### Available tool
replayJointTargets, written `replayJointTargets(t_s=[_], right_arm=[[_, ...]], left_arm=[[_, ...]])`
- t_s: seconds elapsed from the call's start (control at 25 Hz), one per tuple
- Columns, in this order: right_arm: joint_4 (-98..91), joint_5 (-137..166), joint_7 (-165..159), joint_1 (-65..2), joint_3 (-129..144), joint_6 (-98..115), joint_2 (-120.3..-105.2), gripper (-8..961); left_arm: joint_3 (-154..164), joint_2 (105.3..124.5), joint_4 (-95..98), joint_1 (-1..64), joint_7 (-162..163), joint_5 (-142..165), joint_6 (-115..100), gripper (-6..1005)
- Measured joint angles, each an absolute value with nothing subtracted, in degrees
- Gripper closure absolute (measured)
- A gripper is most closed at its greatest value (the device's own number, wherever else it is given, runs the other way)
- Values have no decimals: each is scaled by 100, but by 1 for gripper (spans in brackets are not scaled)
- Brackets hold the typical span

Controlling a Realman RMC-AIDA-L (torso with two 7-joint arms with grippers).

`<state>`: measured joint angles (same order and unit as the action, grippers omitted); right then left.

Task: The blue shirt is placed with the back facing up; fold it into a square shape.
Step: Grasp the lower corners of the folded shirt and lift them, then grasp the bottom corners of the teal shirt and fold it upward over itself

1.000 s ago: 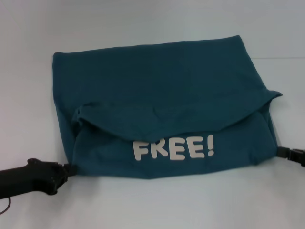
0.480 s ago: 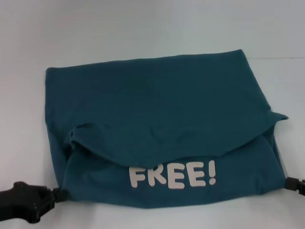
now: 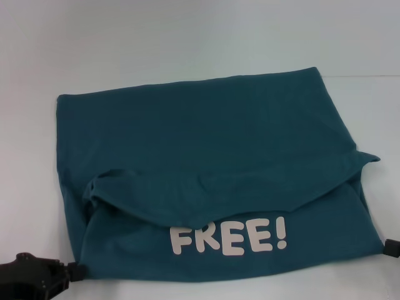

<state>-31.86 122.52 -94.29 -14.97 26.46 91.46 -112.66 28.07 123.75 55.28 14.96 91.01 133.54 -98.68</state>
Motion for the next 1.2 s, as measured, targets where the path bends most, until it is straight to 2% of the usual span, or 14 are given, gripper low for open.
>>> replayJointTargets(t_s=[0.92,1.12,1.2], right_arm=[[-3150,12261,-9352,-1378,2452,9226,-11305,942],[-3177,12291,-9831,-1532,2503,9191,-11247,941],[-3186,12375,-10036,-1610,2510,9188,-11219,875]], left_arm=[[2645,12304,5537,1660,9114,13496,-9933,988],[2661,12298,5529,1702,9114,13497,-9929,988],[2676,12290,5528,1710,9114,13499,-9925,988]])
